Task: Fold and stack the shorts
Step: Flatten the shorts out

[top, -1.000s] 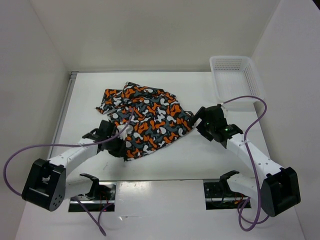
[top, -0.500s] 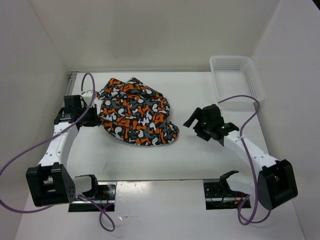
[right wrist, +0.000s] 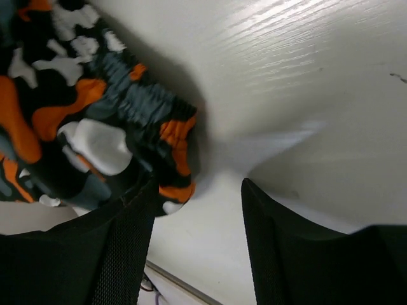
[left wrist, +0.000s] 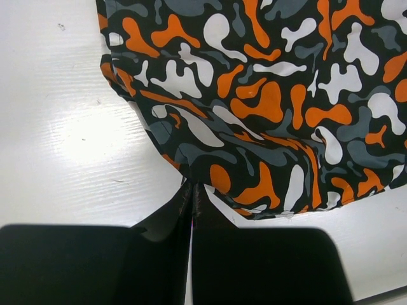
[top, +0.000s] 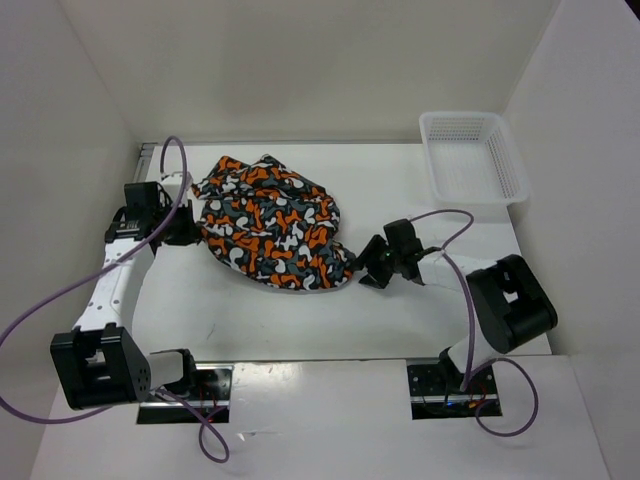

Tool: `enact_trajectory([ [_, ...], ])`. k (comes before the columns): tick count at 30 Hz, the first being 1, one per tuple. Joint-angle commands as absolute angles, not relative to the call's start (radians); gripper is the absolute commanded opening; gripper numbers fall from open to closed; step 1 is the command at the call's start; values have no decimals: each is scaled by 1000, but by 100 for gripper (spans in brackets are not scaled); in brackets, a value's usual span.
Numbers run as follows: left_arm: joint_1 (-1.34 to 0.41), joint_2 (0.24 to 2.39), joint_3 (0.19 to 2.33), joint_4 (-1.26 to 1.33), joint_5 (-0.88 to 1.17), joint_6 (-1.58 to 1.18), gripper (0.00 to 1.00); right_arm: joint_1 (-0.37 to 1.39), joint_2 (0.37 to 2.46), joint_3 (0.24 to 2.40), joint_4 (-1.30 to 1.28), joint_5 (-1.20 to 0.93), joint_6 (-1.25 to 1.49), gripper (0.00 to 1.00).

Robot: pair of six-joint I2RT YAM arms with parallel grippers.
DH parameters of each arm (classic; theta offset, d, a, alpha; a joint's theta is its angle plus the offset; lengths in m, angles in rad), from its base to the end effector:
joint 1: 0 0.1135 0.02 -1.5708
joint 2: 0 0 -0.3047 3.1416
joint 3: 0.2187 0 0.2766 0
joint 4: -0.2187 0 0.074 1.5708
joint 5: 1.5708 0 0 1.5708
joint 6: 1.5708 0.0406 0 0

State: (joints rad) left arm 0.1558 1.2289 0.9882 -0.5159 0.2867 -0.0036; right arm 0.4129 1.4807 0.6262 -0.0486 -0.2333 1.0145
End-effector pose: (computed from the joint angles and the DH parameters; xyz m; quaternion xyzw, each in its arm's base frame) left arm 0.2749 0.0316 0.3169 -0.0160 0.9105 -0.1010 0.4007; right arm 0.2577 0.1231 0.1636 0.2416 0.9075 0.2962 0.1740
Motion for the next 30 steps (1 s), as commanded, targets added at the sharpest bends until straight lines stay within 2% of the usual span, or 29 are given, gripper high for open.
enact_trajectory([
  [1, 163, 1223, 1017, -511, 316, 0, 0, 419, 1575, 634, 92, -284, 1058, 60],
  [5, 163, 1213, 1026, -520, 325, 0, 0, 419, 1598, 634, 158, -295, 1058, 60],
  [7, 163, 1213, 1035, -520, 325, 0, 0, 419, 1609, 634, 202, -304, 1058, 55],
  [9, 163, 1204, 1046, -520, 325, 0, 0, 419, 1634, 672, 177, -304, 1058, 39],
  [10, 172, 1204, 1046, -529, 334, 0, 0, 419, 1644, 684, 160, -272, 1058, 22],
  [13, 181, 1204, 1071, -529, 356, 0, 0, 419, 1589, 739, 46, -180, 1046, 4],
  [18, 192, 1250, 1216, -485, 428, 0, 0, 398, 1415, 946, -170, -28, 956, 1],
  [20, 192, 1331, 1271, -436, 521, 0, 0, 371, 1414, 1082, -248, -14, 921, 1],
  [24, 192, 1485, 1535, -432, 615, 0, 0, 292, 1460, 1333, -383, -14, 804, 0],
  [25, 192, 1497, 1645, -445, 626, 0, 0, 269, 1469, 1406, -415, 1, 790, 0],
  [30, 235, 1509, 1883, -480, 663, 0, 0, 239, 1417, 1595, -526, 32, 683, 0],
])
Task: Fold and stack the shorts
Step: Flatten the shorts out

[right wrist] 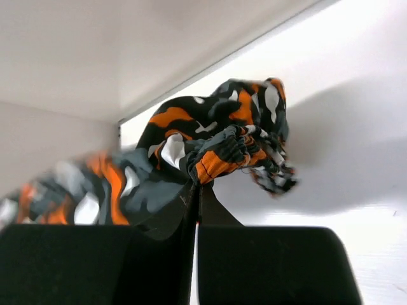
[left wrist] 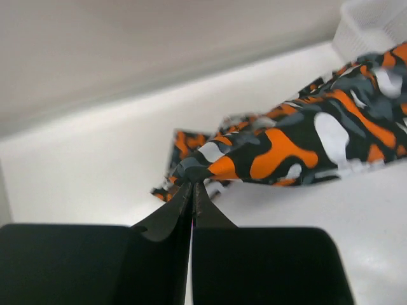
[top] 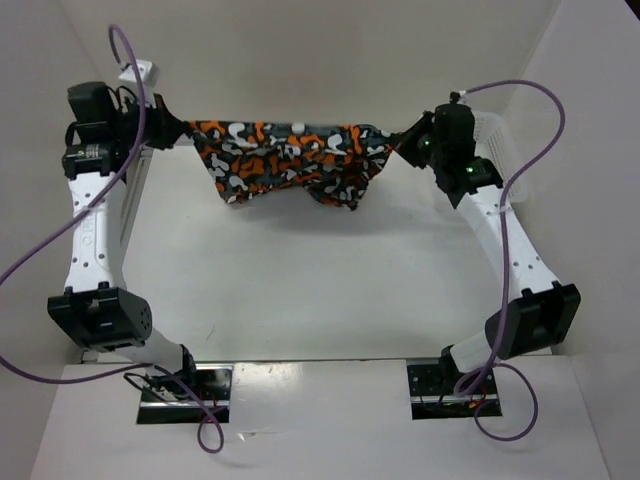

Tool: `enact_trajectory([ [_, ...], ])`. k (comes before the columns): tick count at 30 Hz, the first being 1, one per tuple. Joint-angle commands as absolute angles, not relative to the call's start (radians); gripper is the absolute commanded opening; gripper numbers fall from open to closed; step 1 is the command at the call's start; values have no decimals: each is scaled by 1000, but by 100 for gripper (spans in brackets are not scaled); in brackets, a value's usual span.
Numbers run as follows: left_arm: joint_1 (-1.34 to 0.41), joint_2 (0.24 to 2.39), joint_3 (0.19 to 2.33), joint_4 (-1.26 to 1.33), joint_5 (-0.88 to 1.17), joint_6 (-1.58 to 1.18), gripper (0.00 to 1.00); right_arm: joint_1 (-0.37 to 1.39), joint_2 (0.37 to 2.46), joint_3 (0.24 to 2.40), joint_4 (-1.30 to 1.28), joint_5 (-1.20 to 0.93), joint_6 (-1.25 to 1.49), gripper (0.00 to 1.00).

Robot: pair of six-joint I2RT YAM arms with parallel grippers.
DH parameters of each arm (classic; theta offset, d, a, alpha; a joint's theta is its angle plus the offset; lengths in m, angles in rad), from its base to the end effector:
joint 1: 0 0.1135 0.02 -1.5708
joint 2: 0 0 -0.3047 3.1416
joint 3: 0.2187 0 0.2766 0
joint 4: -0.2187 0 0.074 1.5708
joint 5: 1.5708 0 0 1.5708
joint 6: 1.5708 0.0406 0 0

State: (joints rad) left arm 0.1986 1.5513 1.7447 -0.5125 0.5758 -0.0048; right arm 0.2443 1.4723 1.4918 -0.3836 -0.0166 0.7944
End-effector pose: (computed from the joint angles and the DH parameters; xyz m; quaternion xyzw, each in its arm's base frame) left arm 0.3672 0.0513 0.4950 0.0866 0.7900 -0.1747 0.5813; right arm 0.3549 0.0892 0.4412 0.2191 0.7937 0.2875 0.4892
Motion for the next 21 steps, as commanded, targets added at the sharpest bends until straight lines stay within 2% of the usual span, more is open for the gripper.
enact_trajectory([
  [1, 254, 1500, 1905, -480, 672, 0, 0, 239, 1407, 1650, -549, 32, 643, 0],
  [9, 385, 1378, 1951, -364, 725, 0, 0, 239, 1324, 1824, -722, 83, 514, 0],
  [17, 385, 1282, 2026, -311, 704, 0, 0, 239, 1247, 2048, -860, -9, 454, 0],
  [21, 385, 1261, 2163, -356, 663, 0, 0, 284, 1224, 2210, -925, 0, 445, 0],
])
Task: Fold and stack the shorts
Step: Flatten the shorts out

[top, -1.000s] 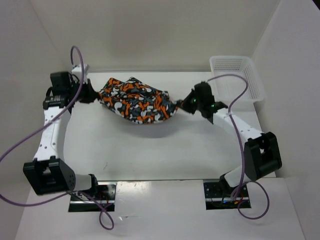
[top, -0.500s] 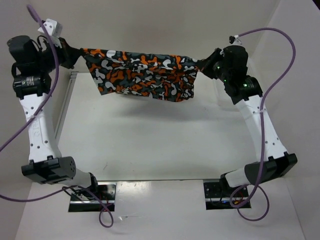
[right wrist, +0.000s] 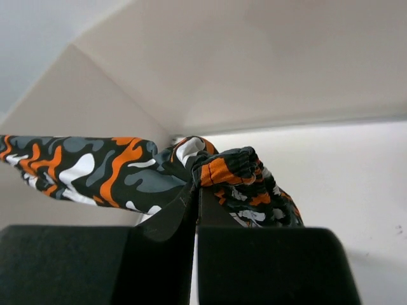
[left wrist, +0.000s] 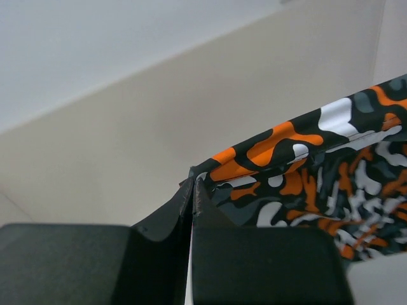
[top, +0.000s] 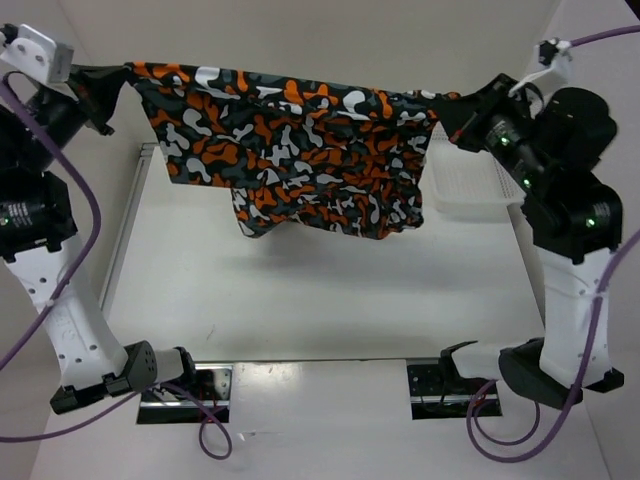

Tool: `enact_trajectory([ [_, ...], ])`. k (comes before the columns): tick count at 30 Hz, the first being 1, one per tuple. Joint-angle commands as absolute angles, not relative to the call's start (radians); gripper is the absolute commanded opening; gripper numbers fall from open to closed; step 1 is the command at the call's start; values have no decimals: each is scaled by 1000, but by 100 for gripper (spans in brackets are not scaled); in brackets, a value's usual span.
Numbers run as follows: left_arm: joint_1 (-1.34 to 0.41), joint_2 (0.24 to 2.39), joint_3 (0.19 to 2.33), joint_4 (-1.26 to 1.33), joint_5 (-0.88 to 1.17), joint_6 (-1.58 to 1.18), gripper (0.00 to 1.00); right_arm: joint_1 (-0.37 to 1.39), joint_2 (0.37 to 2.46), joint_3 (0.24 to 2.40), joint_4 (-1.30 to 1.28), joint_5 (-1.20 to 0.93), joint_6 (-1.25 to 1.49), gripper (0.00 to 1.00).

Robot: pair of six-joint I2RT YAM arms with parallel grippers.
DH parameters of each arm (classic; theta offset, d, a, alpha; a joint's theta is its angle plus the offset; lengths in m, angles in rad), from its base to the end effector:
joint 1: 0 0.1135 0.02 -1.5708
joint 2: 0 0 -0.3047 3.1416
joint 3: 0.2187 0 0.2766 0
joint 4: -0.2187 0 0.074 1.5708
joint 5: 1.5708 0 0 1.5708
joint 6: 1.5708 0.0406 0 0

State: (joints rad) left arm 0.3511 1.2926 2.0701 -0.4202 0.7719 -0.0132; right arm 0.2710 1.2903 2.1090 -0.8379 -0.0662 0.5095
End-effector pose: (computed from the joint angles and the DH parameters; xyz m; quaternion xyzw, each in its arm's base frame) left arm 0.1818 0.0364 0.6747 0.2084 0.5755 -0.0836 0.7863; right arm 0.1831 0.0537 0.6423 0.0619 0.7112 0.2881 0.6383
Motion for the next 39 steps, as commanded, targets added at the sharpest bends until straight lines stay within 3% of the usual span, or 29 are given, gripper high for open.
enact_trajectory([
  [1, 385, 1247, 2190, -383, 631, 0, 0, 294, 1215, 2247, -940, 0, 445, 0],
  [10, 385, 1249, 2379, -445, 566, 0, 0, 305, 1143, 2249, -982, 28, 474, 0],
  [16, 385, 1313, 2375, -445, 577, 0, 0, 305, 1173, 2224, -992, 113, 483, 0],
  [27, 385, 1470, 2060, -373, 641, 0, 0, 305, 1285, 1686, -671, 155, 528, 0],
  [33, 385, 1483, 1790, -299, 641, 0, 0, 305, 1553, 1637, -589, 89, 528, 0],
  [39, 232, 1462, 1603, -362, 514, 0, 0, 305, 1700, 1592, -528, 89, 528, 0],
])
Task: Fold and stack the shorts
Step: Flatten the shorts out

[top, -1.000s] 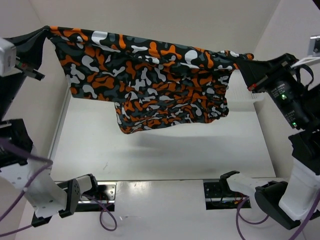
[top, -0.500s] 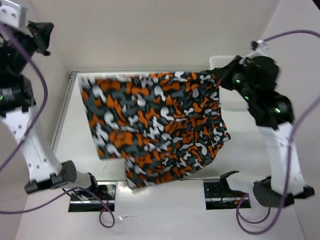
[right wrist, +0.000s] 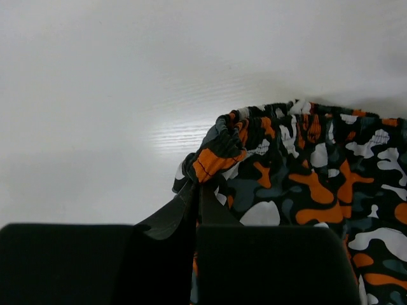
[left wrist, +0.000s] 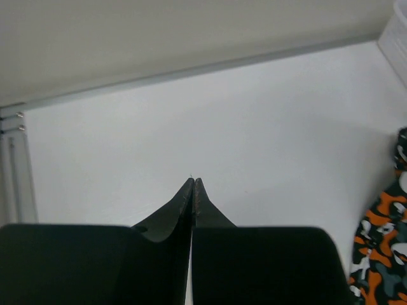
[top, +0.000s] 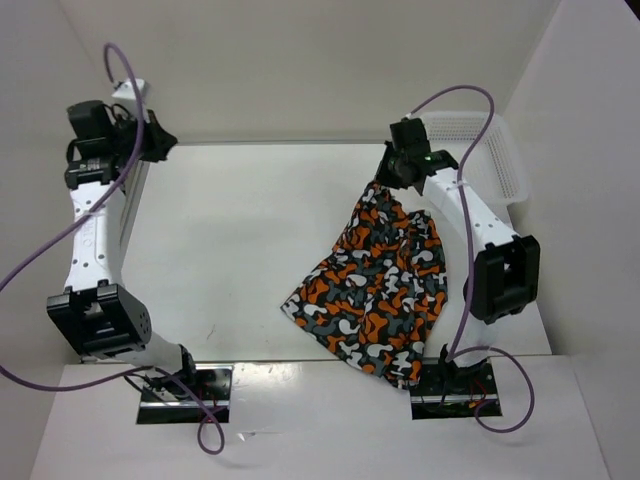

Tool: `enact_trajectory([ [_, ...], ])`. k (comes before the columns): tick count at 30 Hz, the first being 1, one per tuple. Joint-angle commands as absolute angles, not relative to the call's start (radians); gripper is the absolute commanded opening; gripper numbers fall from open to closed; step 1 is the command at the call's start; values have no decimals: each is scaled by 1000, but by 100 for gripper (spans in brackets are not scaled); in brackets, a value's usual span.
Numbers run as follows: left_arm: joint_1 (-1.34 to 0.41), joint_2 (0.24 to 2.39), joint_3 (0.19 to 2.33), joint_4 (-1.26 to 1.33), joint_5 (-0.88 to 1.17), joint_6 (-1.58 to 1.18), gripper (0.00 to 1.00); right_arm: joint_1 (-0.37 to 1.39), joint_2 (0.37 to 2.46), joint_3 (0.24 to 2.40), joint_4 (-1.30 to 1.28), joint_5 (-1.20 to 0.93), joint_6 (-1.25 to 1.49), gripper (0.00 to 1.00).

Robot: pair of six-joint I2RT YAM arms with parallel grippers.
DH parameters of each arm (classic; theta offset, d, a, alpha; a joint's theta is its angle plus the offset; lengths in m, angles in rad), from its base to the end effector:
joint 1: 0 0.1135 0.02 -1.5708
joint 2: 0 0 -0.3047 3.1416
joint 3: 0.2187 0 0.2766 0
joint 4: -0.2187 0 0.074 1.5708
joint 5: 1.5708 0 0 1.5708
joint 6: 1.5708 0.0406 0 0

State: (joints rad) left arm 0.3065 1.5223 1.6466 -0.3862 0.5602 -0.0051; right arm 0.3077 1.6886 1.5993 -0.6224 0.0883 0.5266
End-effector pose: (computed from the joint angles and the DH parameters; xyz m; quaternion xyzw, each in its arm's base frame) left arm 0.3597 0.0912 0.4828 0.0479 0.7793 -0.1290 0.6113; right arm 0.3983 0.1228 0.3770 0.1175 0.9008 0.1319 0.3966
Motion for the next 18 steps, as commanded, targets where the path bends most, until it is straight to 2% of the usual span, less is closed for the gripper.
enact_trajectory([
  [1, 212, 1448, 1586, -373, 499, 0, 0, 305, 1700, 1582, -528, 89, 528, 0],
  [5, 144, 1398, 1451, -393, 497, 0, 0, 305, 1691, 1554, -518, 89, 528, 0],
  [10, -20, 1309, 1218, -373, 480, 0, 11, 305, 1654, 1502, -508, 89, 528, 0],
  [13, -130, 1260, 1089, -373, 420, 0, 36, 305, 1629, 1479, -508, 89, 528, 0],
  [14, -153, 1246, 1037, -382, 411, 0, 59, 305, 1612, 1479, -508, 89, 537, 0],
  [15, -202, 1223, 1013, -382, 396, 0, 72, 305, 1603, 1454, -508, 89, 537, 0],
  [16, -227, 1213, 988, -382, 396, 0, 82, 305, 1603, 1445, -508, 89, 537, 0],
  [18, -274, 1201, 936, -391, 387, 0, 91, 305, 1577, 1422, -499, 78, 537, 0],
])
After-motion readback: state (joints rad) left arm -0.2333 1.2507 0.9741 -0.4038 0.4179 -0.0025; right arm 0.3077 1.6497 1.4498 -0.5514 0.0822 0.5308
